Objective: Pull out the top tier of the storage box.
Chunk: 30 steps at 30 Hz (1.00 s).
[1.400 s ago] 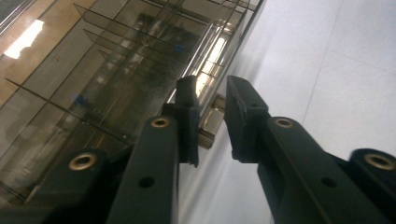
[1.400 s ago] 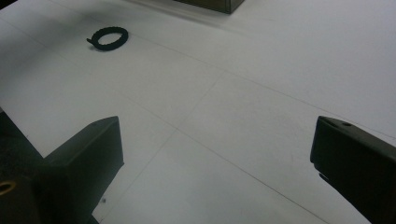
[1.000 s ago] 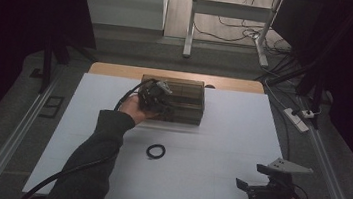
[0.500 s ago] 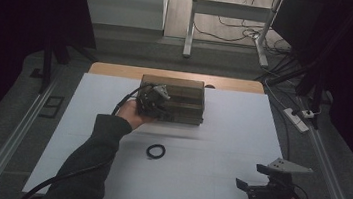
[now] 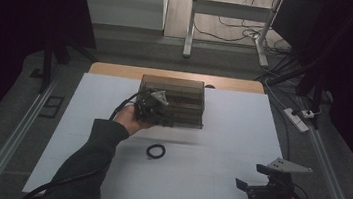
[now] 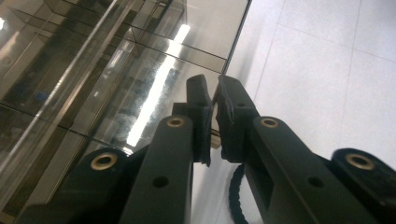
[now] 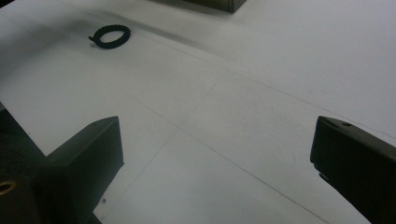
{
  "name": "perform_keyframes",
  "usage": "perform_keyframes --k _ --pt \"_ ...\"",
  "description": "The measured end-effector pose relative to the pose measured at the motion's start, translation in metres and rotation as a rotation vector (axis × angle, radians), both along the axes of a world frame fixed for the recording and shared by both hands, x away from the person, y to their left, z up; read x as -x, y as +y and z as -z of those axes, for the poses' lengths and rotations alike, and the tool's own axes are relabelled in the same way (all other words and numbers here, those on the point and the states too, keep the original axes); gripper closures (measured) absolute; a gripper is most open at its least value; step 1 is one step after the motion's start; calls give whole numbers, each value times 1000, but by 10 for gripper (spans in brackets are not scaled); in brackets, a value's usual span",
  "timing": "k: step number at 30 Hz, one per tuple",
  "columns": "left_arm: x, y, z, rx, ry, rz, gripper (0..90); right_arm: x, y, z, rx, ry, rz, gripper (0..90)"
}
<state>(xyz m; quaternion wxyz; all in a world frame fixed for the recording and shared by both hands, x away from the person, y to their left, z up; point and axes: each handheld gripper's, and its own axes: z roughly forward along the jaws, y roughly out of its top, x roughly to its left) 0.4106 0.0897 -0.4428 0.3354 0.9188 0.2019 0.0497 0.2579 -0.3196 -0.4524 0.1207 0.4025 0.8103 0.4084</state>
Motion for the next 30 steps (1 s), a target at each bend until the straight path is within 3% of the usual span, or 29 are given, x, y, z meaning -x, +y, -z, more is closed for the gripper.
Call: perform_keyframes --k 19,30 --pt "13 1 2 -9 -4 18 823 0 0 0 -1 1 1 26" --pt "15 3 5 23 14 13 818 0 0 0 -1 2 -1 26"
